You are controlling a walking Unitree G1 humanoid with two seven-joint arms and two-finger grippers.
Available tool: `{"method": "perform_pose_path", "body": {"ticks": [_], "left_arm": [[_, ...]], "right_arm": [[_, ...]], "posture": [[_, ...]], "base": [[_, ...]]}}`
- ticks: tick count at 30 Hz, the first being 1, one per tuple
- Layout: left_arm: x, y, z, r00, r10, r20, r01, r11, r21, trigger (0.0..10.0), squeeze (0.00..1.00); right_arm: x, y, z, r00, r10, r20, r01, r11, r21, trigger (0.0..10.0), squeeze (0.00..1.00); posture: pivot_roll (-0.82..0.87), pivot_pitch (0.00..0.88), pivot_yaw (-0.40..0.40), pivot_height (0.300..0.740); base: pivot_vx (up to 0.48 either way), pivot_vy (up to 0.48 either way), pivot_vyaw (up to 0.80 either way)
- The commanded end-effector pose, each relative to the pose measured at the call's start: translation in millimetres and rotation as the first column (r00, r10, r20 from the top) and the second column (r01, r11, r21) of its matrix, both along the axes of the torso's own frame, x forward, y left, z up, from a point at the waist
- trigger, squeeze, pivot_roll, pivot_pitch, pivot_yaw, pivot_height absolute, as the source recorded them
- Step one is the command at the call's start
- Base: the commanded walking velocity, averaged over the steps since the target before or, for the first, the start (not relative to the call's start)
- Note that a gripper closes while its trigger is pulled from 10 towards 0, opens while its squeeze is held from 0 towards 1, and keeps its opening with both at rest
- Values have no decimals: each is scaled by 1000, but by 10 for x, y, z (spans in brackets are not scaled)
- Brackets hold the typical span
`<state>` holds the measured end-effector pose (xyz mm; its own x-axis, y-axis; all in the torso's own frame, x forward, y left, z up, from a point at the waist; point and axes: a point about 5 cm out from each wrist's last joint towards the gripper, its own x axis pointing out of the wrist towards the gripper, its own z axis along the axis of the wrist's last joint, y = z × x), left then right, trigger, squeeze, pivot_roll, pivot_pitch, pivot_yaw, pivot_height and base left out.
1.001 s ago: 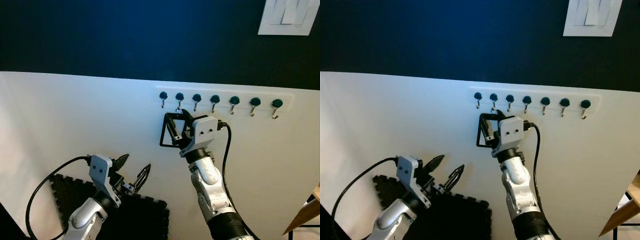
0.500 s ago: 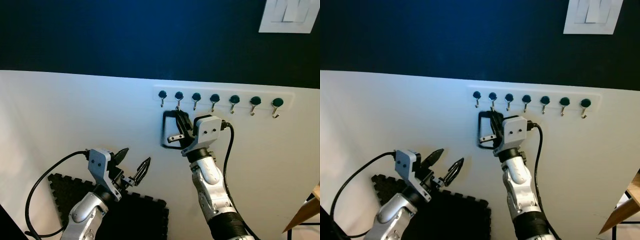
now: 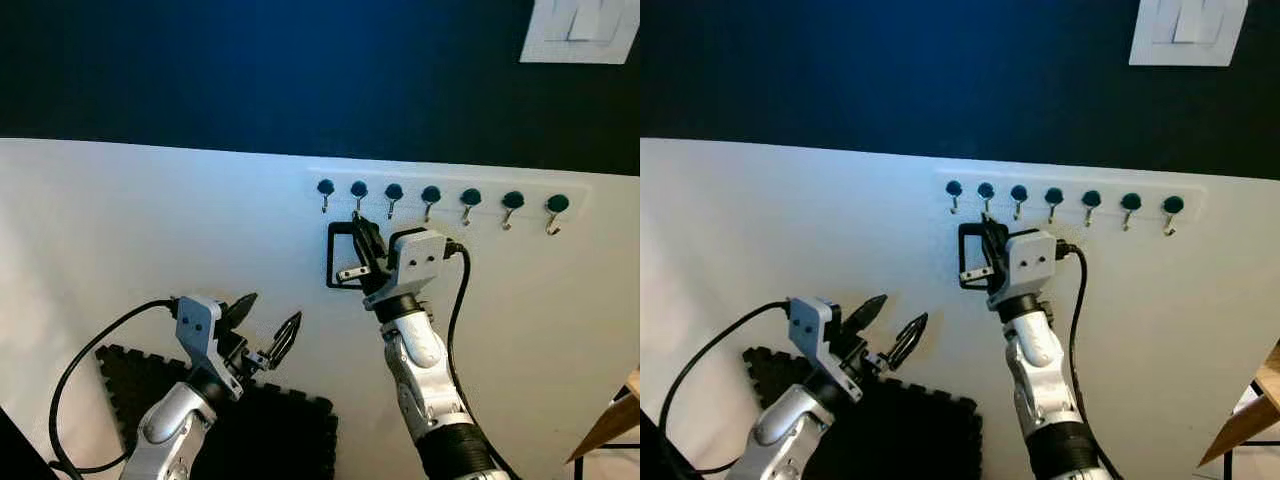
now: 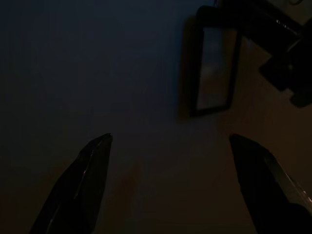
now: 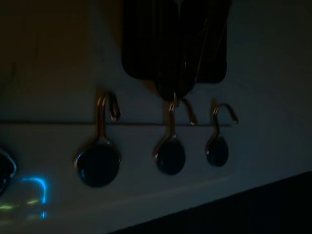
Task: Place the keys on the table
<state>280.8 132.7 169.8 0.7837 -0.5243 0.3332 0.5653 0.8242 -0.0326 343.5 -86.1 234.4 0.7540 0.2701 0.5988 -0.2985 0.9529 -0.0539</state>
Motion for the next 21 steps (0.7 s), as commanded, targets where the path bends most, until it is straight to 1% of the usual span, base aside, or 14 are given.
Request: {"method": "perform_pose_path", "body": {"ticks": [1,8,15,17,21], "left_arm": [[5,-10,31,1000,-4,7,4,1000,0,10000,0],[2,-23,28,1000,-10,5,10,1000,2,10000,0],[-2,-28,26,1000,-13,2,13,1000,5,10000,0],[-6,-31,18,1000,-17,0,17,1000,10,10000,0],[-10,-34,10,1000,-19,-2,19,1000,14,10000,0]], "right_arm": [[-19,32,125,999,15,48,-15,1000,4,0,0],[-44,96,194,996,41,79,-40,999,-19,0,0],[-69,141,196,995,58,81,-56,998,-22,0,0],[-95,189,208,993,75,88,-74,997,-19,0,0],[-109,212,203,993,81,89,-80,997,-20,0,0]], "posture": [[57,44,21,740],[58,44,21,740],[58,46,20,740],[58,46,20,740],[58,47,21,740]], "base": [[0,0,0],[0,0,0],[0,0,0],[0,0,0],[0,0,0]]}}
